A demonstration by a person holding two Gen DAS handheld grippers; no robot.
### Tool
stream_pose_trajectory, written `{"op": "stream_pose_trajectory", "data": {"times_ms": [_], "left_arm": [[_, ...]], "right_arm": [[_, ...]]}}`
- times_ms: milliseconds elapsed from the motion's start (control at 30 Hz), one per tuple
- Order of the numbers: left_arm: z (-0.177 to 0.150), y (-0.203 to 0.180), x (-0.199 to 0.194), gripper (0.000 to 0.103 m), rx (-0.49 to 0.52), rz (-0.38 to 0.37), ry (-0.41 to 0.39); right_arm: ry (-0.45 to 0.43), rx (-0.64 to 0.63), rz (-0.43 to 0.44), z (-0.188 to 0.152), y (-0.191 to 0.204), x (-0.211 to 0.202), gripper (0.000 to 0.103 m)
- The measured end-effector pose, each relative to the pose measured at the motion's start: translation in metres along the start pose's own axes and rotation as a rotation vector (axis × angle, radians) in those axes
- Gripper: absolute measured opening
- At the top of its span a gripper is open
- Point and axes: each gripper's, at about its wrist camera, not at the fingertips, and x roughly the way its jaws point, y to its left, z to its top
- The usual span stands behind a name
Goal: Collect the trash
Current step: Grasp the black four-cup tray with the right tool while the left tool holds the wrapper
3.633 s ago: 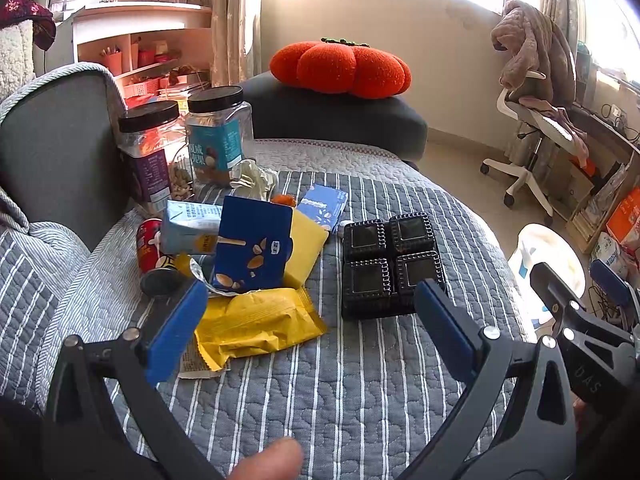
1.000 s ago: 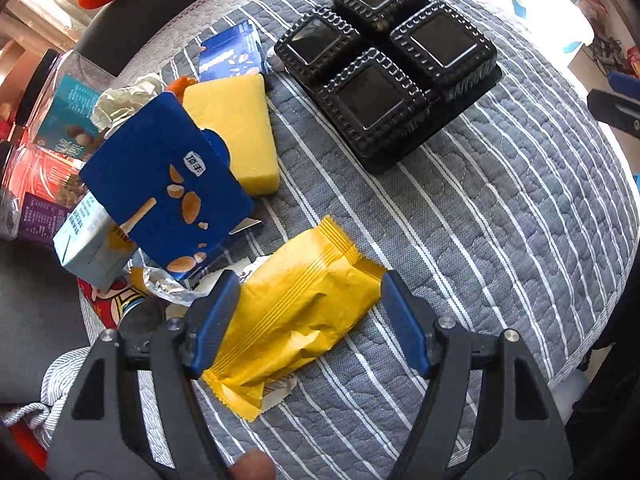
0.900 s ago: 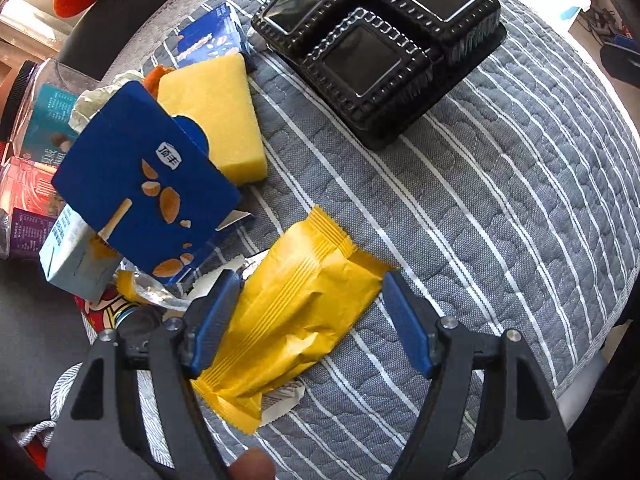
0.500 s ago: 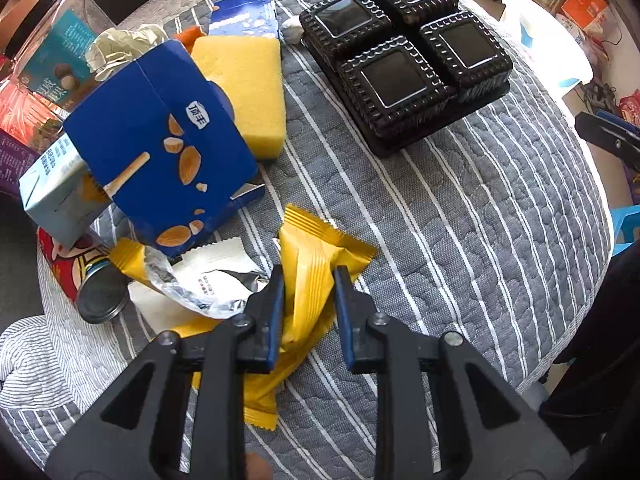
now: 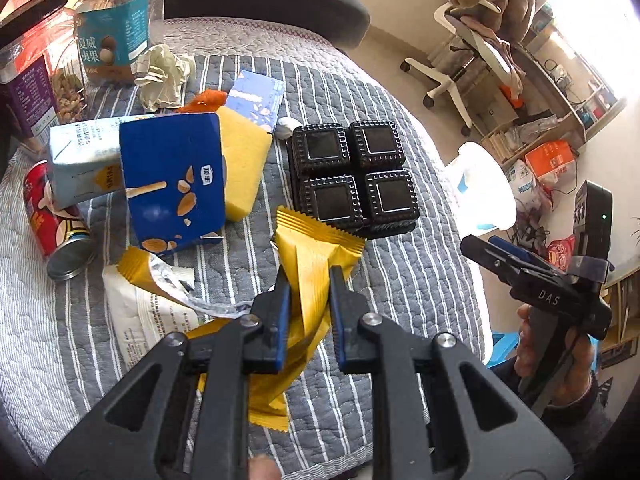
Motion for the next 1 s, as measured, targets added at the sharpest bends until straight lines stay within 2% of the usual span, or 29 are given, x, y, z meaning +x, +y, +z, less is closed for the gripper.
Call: {"op": "stream_pose_trajectory", "data": {"times_ms": [67,167,467,500,567,600,633,1000], "left_arm": [[0.003,0.007,-0.006,0.019,-0.037,-0.028,-0.021],[0.002,0.01,-0.008,0.019,-0.04,-0.024,-0.047],[0.011,-0.001,0.016,0.02,-0.052,-0.036,-0.063],[0.012,0.0,0.017,0.02,-0.055,-0.032,-0.064],[0.013,0.002,0.018,0.02,-0.067,-0.034,-0.065],[0.013,0.002,0.017,0.02,-0.072,-0.036,-0.069],[0.014,0.003,0.015,0.02,-0.076,-0.038,-0.075],[0.016,0.01,0.006,0.02,-0.112,-0.055,-0.13]], "right_arm": [[0.002,-0.008,0.02,0.009,0.006,0.003,0.103],[0.012,-0.025,0.039,0.024,0.018,0.018,0.103],[0.118,-0.007,0.236,0.05,0.04,0.082,0.103],[0.126,-0.006,0.242,0.049,0.042,0.086,0.098],[0.155,-0.005,0.267,0.047,0.047,0.092,0.079],[0.168,-0.003,0.283,0.046,0.048,0.094,0.066],[0.167,0.008,0.312,0.046,0.048,0.093,0.061],[0.078,-0.01,0.378,0.043,0.06,0.052,0.06]]}}
